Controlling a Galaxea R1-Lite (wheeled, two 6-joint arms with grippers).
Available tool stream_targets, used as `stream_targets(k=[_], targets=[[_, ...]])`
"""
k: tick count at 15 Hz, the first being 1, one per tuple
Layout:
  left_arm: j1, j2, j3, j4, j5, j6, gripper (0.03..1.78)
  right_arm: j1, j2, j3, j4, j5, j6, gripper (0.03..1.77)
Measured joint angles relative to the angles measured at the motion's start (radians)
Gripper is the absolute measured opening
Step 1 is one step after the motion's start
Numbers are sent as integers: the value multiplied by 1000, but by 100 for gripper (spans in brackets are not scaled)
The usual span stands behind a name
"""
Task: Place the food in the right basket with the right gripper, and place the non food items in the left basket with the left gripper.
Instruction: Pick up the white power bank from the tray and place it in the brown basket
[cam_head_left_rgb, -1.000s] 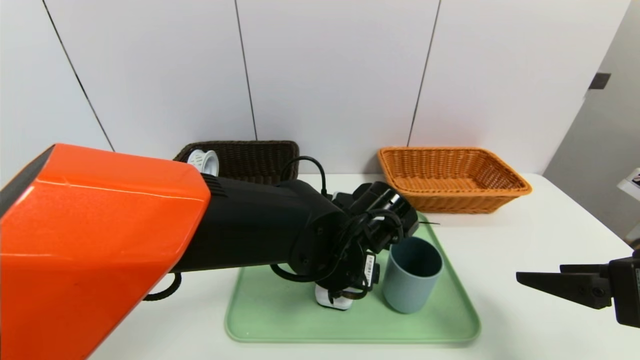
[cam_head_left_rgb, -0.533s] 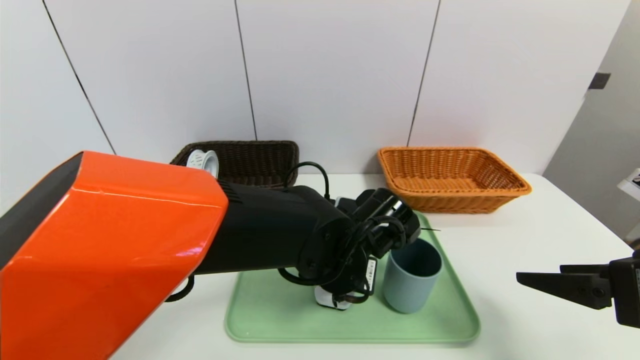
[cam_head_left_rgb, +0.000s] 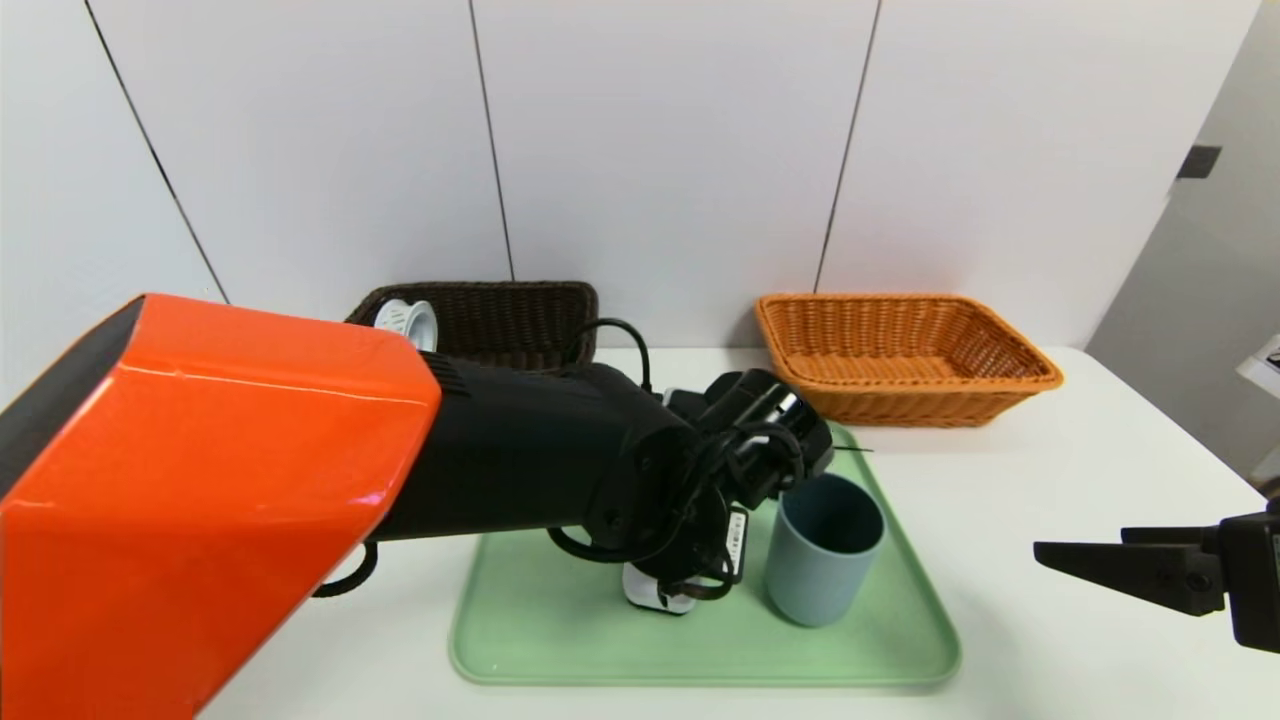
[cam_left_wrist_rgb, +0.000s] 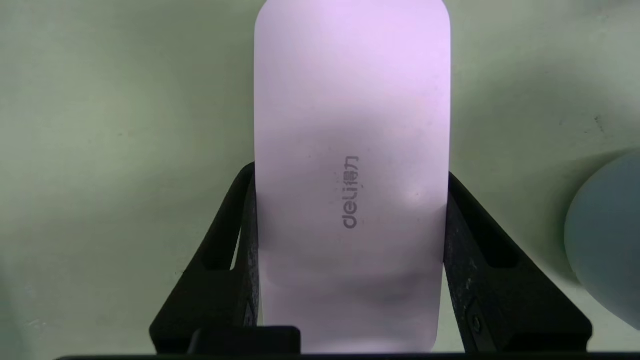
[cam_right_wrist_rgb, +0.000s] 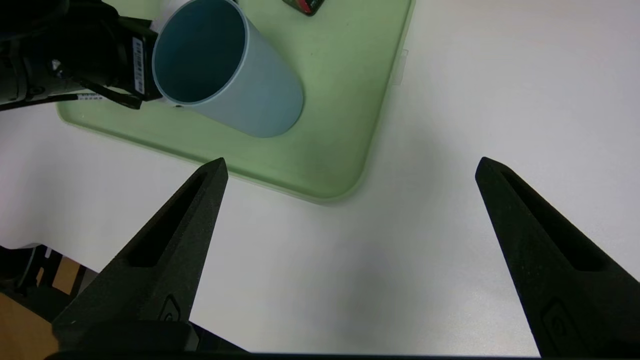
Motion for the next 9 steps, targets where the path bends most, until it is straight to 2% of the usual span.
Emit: stream_targets(k=[7,9], targets=[[69,-153,4,44,0,9,101,0,-1,-5,0,-1,-2,171],[109,-215,-1,56,-13,61,101,0,-2,-5,0,-1,-3,171]])
